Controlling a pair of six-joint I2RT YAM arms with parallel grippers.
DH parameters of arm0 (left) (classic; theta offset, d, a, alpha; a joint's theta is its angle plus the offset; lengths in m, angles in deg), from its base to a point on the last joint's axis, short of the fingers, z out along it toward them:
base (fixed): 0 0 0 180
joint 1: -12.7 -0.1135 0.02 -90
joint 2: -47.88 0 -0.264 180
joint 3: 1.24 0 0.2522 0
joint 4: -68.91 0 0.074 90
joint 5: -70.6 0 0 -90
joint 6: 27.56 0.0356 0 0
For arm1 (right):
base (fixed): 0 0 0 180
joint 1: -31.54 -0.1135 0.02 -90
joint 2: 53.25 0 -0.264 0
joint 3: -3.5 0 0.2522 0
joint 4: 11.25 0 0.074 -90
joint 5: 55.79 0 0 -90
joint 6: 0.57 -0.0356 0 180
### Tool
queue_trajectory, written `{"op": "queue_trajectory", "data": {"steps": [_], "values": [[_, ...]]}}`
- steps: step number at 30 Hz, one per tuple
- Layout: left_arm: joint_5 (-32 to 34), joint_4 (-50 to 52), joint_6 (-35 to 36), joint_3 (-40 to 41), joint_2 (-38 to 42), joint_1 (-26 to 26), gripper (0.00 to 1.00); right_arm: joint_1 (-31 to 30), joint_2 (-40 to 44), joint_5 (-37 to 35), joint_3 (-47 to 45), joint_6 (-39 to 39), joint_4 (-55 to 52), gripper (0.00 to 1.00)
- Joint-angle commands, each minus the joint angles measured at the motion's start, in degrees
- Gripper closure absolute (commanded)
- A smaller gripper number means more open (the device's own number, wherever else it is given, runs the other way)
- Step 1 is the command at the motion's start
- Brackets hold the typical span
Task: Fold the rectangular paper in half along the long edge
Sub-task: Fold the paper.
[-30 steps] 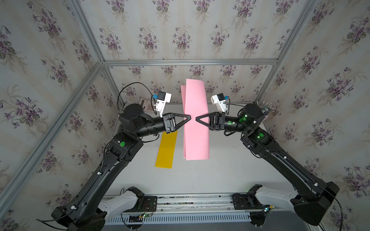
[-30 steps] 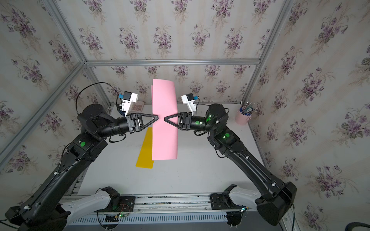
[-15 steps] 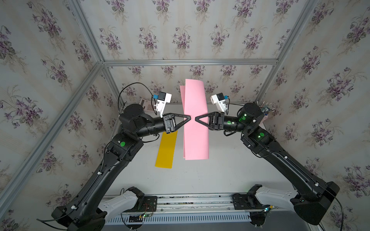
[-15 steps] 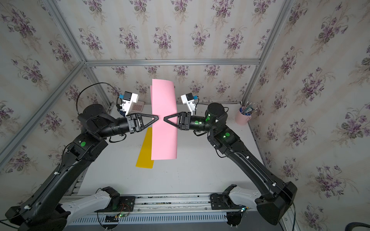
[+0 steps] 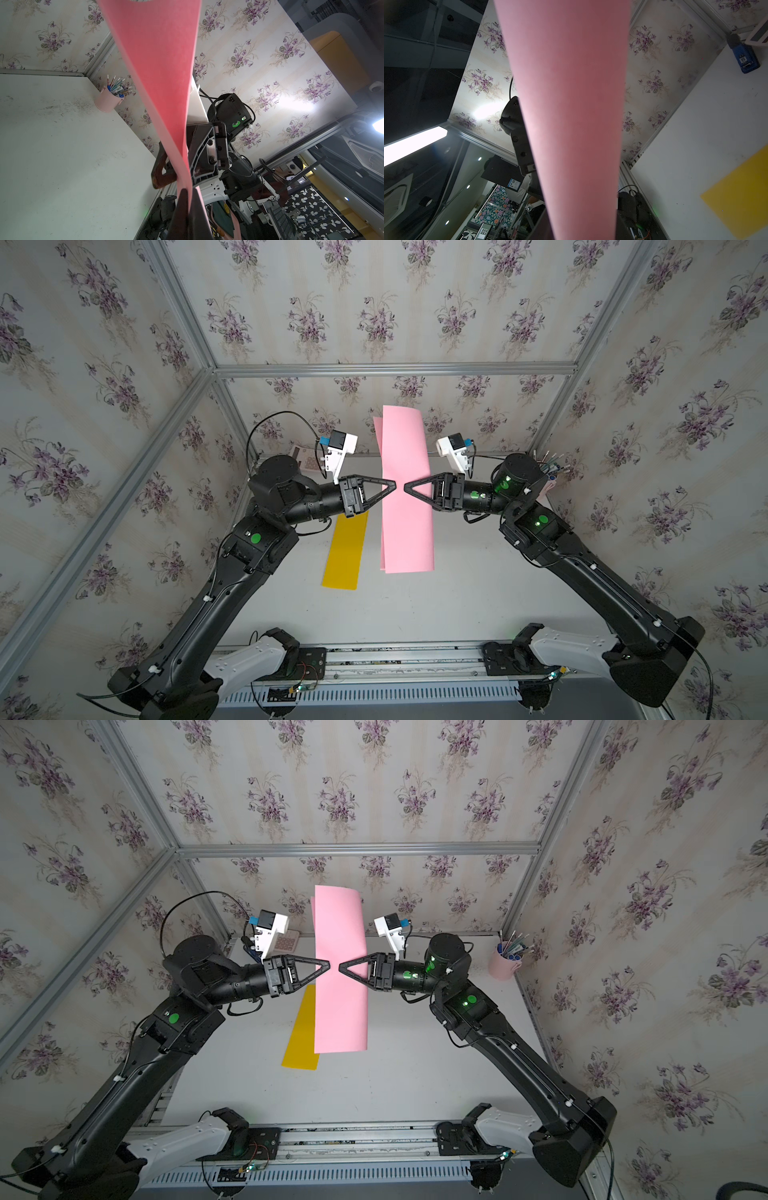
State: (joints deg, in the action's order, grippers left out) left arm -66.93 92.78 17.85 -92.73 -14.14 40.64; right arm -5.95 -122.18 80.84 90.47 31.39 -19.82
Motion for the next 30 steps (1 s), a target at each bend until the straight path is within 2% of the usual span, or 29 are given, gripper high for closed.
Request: {"op": "queue_trajectory", "data": {"steps": [1, 11, 18, 26, 30], "values": [[-0.7, -2.5, 0.6, -0.1, 0.3, 0.0, 1.00, -0.1, 0.1, -0.1, 0.7, 1.1, 0.7, 0.67], [-1.2, -3.5, 0.8, -0.3, 0.8, 0.0, 1.00, 0.0, 1.2, 2.0, 2.7, 2.0, 0.9, 0.58], [-1.3, -3.8, 0.2, -1.8, 0.7, 0.0, 1.00, 0.0, 1.2, 4.7, 3.0, 1.8, 1.3, 0.58], [-1.5, -3.9, -0.2, -2.2, 0.3, 0.0, 1.00, 0.0, 1.3, 6.3, 3.1, 1.8, 1.9, 0.67], [-1.7, -3.8, -0.4, -2.2, 0.3, 0.0, 1.00, 0.0, 1.3, 6.3, 3.3, 1.7, 2.4, 0.68]]}}
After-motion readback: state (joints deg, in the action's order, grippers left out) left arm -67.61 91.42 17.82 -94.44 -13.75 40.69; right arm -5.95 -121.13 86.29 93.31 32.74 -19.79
